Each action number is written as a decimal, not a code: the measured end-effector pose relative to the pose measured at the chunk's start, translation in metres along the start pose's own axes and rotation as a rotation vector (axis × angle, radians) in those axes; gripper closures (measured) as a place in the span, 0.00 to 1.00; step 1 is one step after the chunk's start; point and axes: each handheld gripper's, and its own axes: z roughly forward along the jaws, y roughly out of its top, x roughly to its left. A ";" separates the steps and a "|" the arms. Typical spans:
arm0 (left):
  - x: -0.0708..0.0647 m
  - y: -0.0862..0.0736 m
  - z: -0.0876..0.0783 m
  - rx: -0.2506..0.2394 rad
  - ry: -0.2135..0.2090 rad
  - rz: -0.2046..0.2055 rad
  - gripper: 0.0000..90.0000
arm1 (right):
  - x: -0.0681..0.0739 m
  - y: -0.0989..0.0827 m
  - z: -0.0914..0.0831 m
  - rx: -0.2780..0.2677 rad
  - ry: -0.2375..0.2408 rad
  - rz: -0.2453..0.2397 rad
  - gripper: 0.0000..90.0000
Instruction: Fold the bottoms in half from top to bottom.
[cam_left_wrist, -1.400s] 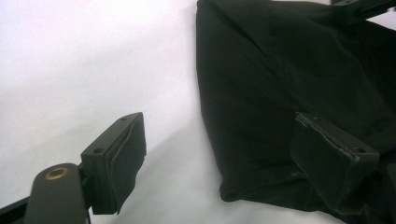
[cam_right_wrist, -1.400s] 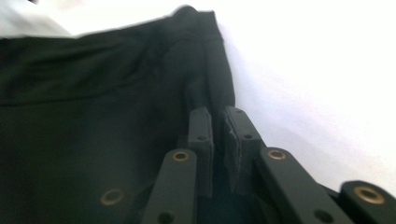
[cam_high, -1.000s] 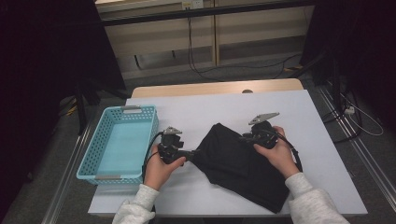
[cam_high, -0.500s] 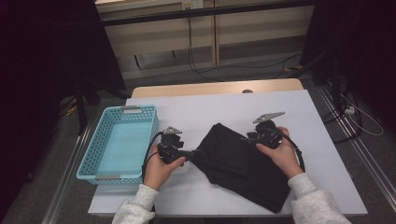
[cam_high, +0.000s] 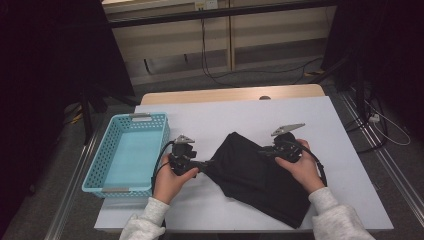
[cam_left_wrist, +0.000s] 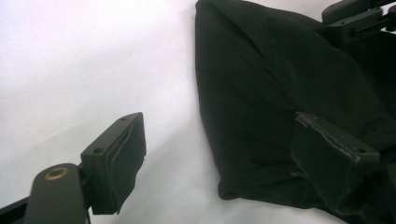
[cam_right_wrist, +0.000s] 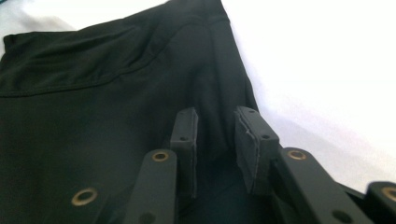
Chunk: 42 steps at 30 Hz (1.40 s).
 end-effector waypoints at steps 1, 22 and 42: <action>0.000 0.000 0.000 -0.001 0.002 0.000 0.21 | -0.001 -0.001 0.001 0.007 -0.003 0.001 0.76; 0.001 0.001 -0.001 -0.017 0.011 0.001 0.21 | 0.001 0.005 -0.029 -0.065 0.038 0.076 0.93; 0.001 -0.001 0.004 -0.002 0.007 0.000 0.21 | 0.000 -0.005 -0.003 0.002 -0.047 -0.007 0.73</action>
